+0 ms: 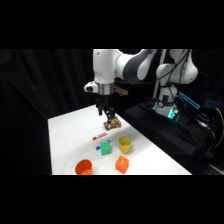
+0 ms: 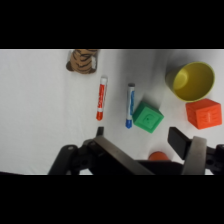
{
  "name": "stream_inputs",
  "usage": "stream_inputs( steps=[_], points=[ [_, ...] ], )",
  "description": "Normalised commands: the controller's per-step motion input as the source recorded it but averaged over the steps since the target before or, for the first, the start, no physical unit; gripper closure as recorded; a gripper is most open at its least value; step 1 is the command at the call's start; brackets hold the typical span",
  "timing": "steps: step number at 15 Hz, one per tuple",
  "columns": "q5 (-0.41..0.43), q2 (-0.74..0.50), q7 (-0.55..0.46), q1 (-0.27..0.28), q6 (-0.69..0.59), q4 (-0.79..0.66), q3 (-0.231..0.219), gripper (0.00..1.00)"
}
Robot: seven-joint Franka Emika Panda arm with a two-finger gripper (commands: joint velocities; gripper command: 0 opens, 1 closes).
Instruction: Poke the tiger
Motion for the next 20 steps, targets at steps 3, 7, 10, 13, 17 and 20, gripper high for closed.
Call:
stream_inputs(
  steps=[3, 7, 10, 13, 17, 20],
  points=[
    [0.030, 0.00, 0.01, -0.031, 0.00, 0.04, -0.005, 0.00],
    [0.133, -0.07, -0.10, -0.113, -0.05, 0.09, -0.065, 0.00],
    [0.161, -0.11, -0.16, -0.145, -0.11, 0.09, -0.096, 0.00],
    [0.125, -0.14, -0.14, -0.131, -0.15, 0.06, -0.099, 0.27],
    [0.107, -0.18, -0.17, -0.114, -0.18, -0.01, -0.091, 0.60],
    [0.093, -0.22, -0.18, -0.079, -0.12, -0.13, -0.065, 0.84]
  ],
)
